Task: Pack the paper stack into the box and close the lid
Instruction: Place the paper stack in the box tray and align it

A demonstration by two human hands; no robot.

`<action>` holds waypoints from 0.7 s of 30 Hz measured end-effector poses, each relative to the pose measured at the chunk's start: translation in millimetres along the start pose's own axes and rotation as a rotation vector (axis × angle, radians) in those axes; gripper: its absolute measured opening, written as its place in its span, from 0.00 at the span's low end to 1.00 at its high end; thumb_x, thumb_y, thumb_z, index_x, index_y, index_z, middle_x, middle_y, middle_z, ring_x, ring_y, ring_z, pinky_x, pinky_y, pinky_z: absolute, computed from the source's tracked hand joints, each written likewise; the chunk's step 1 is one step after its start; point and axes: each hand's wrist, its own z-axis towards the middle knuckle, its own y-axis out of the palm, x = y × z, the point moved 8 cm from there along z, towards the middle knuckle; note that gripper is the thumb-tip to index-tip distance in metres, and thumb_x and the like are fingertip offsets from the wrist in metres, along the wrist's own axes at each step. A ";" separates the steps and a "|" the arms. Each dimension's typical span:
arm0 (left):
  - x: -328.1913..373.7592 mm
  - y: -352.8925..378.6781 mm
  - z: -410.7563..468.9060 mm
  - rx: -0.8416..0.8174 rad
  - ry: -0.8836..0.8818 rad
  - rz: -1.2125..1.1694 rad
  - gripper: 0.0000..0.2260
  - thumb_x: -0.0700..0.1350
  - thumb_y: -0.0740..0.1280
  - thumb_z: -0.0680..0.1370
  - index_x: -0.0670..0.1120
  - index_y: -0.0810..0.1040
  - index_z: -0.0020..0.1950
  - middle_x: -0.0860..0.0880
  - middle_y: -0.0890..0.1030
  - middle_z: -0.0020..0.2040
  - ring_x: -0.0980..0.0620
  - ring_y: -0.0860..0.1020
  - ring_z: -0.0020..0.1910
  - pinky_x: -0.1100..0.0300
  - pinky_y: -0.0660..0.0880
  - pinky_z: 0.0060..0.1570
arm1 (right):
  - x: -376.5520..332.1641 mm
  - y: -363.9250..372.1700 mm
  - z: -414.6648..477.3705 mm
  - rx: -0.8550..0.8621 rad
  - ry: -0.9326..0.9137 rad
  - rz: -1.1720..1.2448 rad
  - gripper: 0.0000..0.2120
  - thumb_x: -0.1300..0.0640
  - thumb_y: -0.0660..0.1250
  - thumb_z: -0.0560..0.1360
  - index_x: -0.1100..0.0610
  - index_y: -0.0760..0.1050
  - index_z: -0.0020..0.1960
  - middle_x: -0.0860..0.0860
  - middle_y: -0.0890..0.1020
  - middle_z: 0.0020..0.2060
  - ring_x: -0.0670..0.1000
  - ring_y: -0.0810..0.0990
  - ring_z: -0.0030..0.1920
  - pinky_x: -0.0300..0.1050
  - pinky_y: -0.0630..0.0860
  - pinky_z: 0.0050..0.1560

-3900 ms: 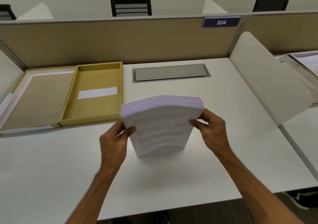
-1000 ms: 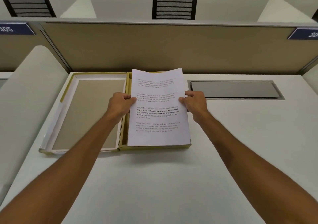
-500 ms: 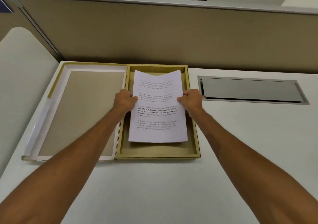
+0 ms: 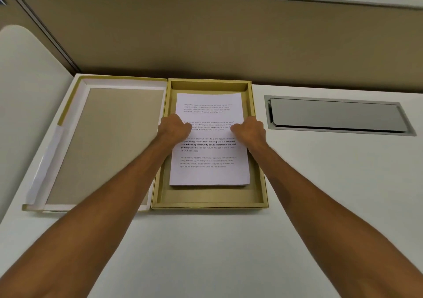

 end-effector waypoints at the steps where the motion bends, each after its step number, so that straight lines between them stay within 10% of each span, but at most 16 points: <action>1: -0.2 4.0 0.9 -0.020 -0.004 -0.011 0.12 0.49 0.64 0.81 0.40 0.75 0.53 0.44 0.78 0.47 0.46 0.78 0.41 0.56 0.75 0.39 | -2.3 2.6 -2.4 -0.010 0.007 0.039 0.07 0.55 0.65 0.78 0.59 0.73 0.47 0.52 0.78 0.41 0.52 0.78 0.40 0.43 0.72 0.35; 5: -3.1 12.6 0.5 -0.048 -0.066 -0.118 0.16 0.47 0.64 0.79 0.47 0.63 0.35 0.51 0.68 0.34 0.54 0.68 0.31 0.62 0.67 0.31 | -9.3 8.8 -11.1 -0.044 0.034 0.170 0.08 0.57 0.63 0.78 0.60 0.72 0.41 0.49 0.74 0.34 0.47 0.72 0.33 0.39 0.66 0.28; 13: -6.6 16.3 0.0 -0.050 -0.042 -0.236 0.10 0.47 0.65 0.78 0.45 0.70 0.40 0.52 0.70 0.35 0.54 0.70 0.32 0.61 0.68 0.32 | -5.7 5.1 -17.8 -0.060 0.084 0.333 0.14 0.55 0.64 0.79 0.64 0.76 0.60 0.48 0.73 0.38 0.47 0.71 0.35 0.45 0.75 0.44; 21: -10.4 25.6 -3.8 -0.224 -0.030 -0.270 0.39 0.57 0.72 0.65 0.45 0.70 0.73 0.47 0.75 0.70 0.44 0.76 0.62 0.52 0.76 0.55 | -9.4 3.0 -23.4 -0.101 -0.031 0.164 0.16 0.52 0.65 0.79 0.58 0.73 0.64 0.50 0.78 0.51 0.49 0.75 0.45 0.38 0.72 0.35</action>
